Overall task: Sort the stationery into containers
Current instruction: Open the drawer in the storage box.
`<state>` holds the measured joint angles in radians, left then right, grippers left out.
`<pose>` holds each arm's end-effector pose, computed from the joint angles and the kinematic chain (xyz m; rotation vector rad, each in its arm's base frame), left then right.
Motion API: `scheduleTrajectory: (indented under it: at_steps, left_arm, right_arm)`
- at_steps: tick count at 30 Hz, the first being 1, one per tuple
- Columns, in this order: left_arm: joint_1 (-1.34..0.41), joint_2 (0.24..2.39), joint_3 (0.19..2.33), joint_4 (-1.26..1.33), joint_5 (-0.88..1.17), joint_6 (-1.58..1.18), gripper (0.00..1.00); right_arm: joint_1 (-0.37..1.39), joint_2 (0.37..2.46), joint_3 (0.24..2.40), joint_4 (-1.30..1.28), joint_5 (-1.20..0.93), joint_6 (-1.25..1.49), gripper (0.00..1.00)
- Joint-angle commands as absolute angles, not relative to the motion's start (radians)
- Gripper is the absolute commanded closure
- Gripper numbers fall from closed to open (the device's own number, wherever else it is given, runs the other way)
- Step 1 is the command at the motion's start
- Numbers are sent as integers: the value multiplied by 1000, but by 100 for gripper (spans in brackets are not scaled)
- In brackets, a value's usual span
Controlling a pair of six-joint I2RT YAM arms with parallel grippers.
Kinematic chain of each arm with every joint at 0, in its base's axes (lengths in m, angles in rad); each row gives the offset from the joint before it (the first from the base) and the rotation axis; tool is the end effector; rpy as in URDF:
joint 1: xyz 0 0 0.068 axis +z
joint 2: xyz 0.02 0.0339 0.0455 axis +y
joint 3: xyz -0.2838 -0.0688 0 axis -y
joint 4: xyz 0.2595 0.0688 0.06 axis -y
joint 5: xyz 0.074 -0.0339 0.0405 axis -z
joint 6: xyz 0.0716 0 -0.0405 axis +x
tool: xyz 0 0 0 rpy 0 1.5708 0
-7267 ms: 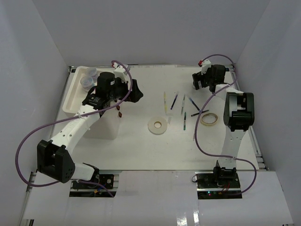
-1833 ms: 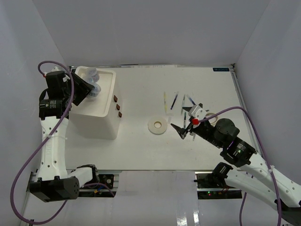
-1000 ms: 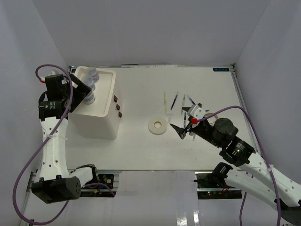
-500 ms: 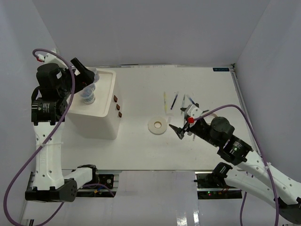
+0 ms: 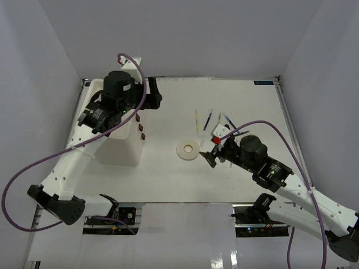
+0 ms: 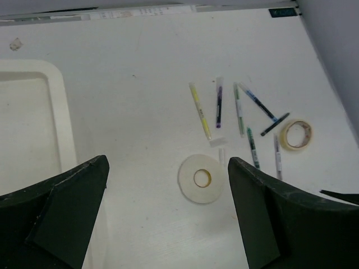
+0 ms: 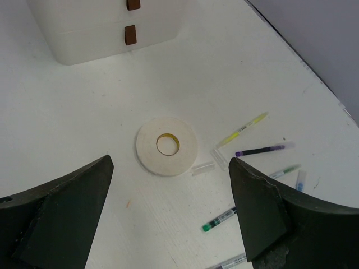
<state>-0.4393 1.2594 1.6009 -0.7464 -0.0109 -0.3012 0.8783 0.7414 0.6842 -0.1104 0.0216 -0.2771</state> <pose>0.2640 -0.1232 0.4697 0.1312 2.0017 -0.4684 0.1396 0.1658 0.3259 -0.9461 1.4806 0.4215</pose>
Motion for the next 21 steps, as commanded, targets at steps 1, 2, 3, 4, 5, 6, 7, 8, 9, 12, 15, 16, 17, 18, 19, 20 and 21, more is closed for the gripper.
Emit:
scheduleTrajectory:
  at_steps: [1,2,3,4,5,6,7,8,9,12,15,16,17,18,19,20,21]
  left_arm:
    - [-591,1327,1592,-710,-286,-200,2]
    - [-629,1351,1592,-710,-355,-175,2]
    - [-668,1377,1594,-712,-430,-151,2]
    - [-740,1435,1597,-718,-584,-106,2]
    - [-768,1463,1598,-722,-657,-85,2]
    - [-810,1489,1598,-738,-723,-71,2]
    - [-822,1515,1600,-750,-782,-61,2]
    - [-825,1560,1601,-765,-867,-64,2]
    - [-833,1578,1603,-797,-899,-69,2]
    - [-839,1624,1588,-833,-1008,-100,7]
    - [-841,1641,1551,-871,-1074,-144,12]
    - [-841,1644,1539,-871,-1092,-147,14]
    - [-842,1651,1525,-870,-1109,-149,14]
    - [-841,1663,1507,-880,-1139,-152,17]
    - [-839,1670,1500,-887,-1156,-155,18]
    - [-836,1678,1500,-899,-1169,-163,20]
    - [-828,1690,1512,-937,-1172,-196,22]
  right_arm:
    - [881,735,696,-110,44,-253,10]
    - [881,733,692,-113,48,-249,10]
    - [881,730,687,-115,52,-247,10]
    - [881,724,677,-115,58,-245,10]
    - [882,721,672,-115,61,-245,10]
    - [881,719,669,-115,67,-241,10]
    - [881,716,663,-117,69,-239,10]
    - [881,710,655,-117,69,-238,10]
    - [881,709,650,-117,71,-236,10]
    - [879,701,641,-117,77,-236,10]
    - [881,703,641,-115,74,-238,10]
    - [881,707,641,-114,71,-239,10]
    - [881,707,640,-114,71,-238,10]
    - [881,710,638,-114,64,-239,10]
    - [881,710,638,-114,63,-236,10]
    - [881,710,637,-114,60,-236,10]
    - [881,710,637,-114,60,-236,10]
